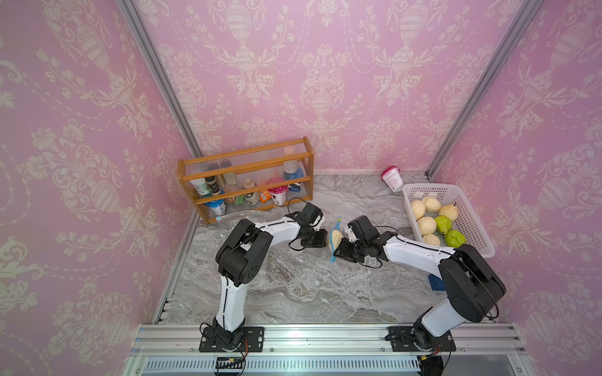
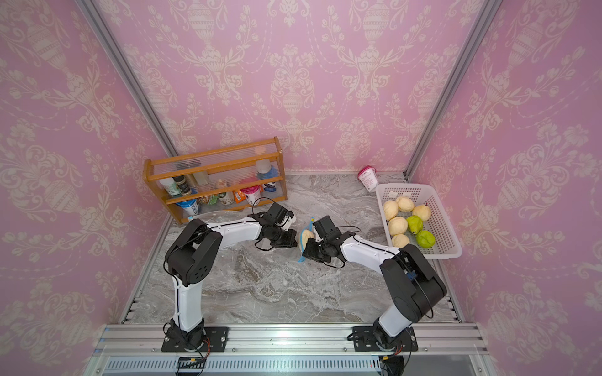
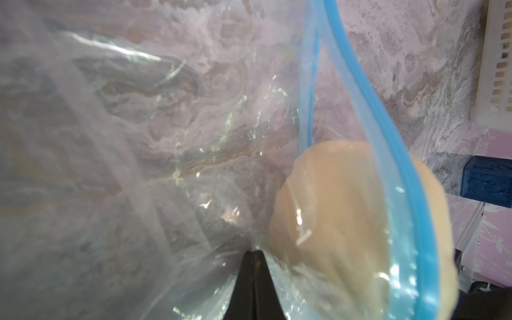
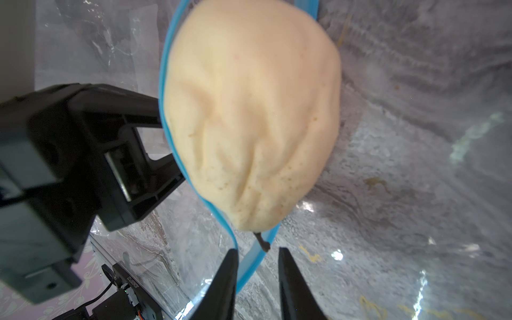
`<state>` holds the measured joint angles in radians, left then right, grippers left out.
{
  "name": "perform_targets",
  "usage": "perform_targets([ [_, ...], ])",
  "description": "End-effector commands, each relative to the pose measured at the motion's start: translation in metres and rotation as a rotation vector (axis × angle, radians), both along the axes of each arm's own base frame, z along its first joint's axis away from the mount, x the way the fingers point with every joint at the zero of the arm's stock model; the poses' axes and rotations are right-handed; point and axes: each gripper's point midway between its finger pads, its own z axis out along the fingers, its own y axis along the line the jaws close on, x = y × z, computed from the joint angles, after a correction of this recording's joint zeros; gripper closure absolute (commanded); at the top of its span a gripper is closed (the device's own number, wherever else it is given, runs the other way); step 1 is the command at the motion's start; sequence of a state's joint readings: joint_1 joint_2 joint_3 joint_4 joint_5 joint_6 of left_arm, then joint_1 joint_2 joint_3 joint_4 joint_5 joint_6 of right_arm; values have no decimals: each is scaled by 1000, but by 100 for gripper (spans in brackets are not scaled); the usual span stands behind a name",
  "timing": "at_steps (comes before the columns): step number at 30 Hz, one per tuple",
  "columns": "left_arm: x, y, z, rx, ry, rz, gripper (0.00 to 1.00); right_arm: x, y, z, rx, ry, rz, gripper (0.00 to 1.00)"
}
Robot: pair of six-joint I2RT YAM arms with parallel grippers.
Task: Open the zip-top bag and take out the pear
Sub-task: Pick up the pear from the zipper food storage bag.
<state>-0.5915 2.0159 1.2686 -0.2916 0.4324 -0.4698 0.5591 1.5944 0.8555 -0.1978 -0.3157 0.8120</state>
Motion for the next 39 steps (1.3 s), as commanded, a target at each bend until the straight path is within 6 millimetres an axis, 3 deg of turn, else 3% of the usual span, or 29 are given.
perform_targets([
  [1,-19,18,-32,102,80,4,100,1,-1,6,-8,-18,-14,71],
  [8,-19,20,-33,118,80,-9,100,-12,-18,17,-55,-41,-14,72],
  [26,-19,21,-34,122,84,-3,100,3,5,-3,-52,-13,80,65],
  [31,-19,21,-34,125,84,-6,100,9,7,-12,-63,-4,73,73],
  [33,-19,21,-34,127,83,-7,100,11,8,-11,-61,-13,71,85],
  [34,-19,22,-34,129,83,-7,100,12,8,-10,-66,-21,69,97],
  [35,-20,22,-35,131,84,-8,100,11,6,-7,-71,-29,69,100],
  [39,-20,25,-35,141,83,-12,100,6,-9,16,-115,-65,67,100],
])
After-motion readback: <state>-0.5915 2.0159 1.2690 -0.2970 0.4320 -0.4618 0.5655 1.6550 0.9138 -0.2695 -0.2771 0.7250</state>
